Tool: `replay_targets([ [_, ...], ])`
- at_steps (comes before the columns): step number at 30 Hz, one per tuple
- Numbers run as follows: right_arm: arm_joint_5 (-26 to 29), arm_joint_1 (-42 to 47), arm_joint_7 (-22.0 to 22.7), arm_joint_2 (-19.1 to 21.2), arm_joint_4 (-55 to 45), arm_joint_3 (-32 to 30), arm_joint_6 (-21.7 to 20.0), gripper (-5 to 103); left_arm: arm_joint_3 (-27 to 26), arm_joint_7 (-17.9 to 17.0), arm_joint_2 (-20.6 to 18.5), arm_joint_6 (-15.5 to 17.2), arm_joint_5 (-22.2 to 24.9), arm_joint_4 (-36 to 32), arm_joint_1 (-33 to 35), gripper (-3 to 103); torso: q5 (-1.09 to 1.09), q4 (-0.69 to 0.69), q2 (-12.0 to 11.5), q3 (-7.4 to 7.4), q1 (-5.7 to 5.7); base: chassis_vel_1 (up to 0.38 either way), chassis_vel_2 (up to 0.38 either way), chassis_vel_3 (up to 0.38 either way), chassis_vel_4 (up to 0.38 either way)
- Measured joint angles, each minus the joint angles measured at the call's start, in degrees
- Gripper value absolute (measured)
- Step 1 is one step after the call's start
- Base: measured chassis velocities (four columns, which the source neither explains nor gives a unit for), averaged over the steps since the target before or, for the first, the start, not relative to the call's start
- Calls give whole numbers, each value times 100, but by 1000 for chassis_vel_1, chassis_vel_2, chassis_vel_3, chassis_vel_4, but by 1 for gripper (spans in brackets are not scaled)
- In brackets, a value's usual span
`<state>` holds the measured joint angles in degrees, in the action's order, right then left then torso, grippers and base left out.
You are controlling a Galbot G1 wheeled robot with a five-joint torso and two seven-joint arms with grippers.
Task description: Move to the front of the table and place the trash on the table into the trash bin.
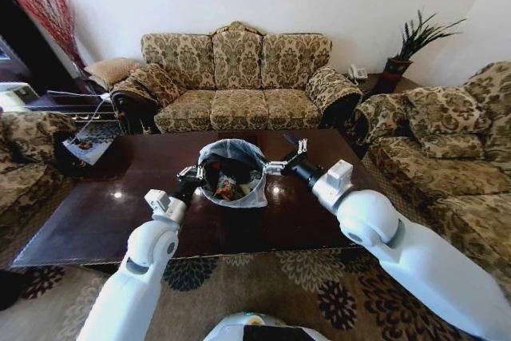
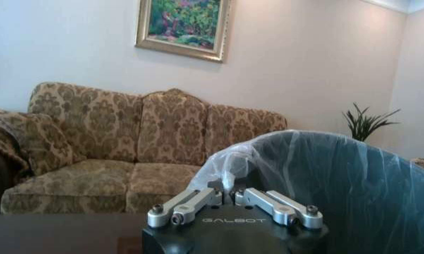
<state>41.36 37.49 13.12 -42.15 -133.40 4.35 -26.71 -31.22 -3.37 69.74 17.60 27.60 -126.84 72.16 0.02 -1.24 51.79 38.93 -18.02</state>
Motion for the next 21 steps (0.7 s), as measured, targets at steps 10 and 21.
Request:
replay_targets([
  [10, 55, -109, -64, -22, 105, 68, -15, 100, -8, -9, -7, -2, 0, 11, -28, 3, -6, -5, 0, 0, 1, 353, 47, -338, -52],
  [21, 114, -277, -175, 33, 279, 87, -14, 100, -15, -25, -56, -2, 11, 35, -49, 3, -1, 0, 0, 1, 0, 426, -83, -438, 87],
])
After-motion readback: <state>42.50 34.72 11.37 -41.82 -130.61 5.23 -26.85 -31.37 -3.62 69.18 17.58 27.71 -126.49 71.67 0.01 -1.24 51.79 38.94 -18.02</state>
